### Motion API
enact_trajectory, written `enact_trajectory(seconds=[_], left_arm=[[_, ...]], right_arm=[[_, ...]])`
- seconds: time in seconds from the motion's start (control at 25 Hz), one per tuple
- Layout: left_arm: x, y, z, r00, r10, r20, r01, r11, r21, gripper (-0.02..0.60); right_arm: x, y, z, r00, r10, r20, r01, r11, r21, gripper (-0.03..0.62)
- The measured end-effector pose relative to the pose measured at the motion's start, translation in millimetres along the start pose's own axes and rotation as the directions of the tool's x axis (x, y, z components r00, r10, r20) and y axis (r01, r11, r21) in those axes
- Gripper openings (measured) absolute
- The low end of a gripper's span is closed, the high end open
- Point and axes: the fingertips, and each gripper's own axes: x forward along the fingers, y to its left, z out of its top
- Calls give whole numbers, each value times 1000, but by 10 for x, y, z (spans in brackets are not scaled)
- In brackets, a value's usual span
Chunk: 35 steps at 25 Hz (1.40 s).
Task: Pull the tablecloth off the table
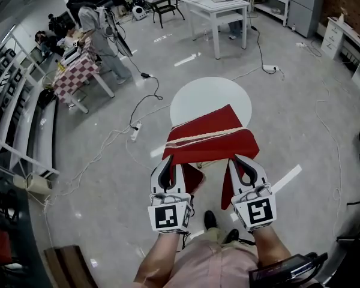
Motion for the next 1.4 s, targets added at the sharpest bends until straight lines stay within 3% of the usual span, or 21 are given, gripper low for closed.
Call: enact_trajectory(seconds=[0.72,1.4], left_arm=[[-606,-296,285,999,32,34,-33,999,8,37],[-732,-440,243,997,47,66,-47,999,5,37]], right_arm=[[-634,153,244,997,38,61,-36,999,-33,28],[-815,109,270,996,41,83,-36,998,-57,28]])
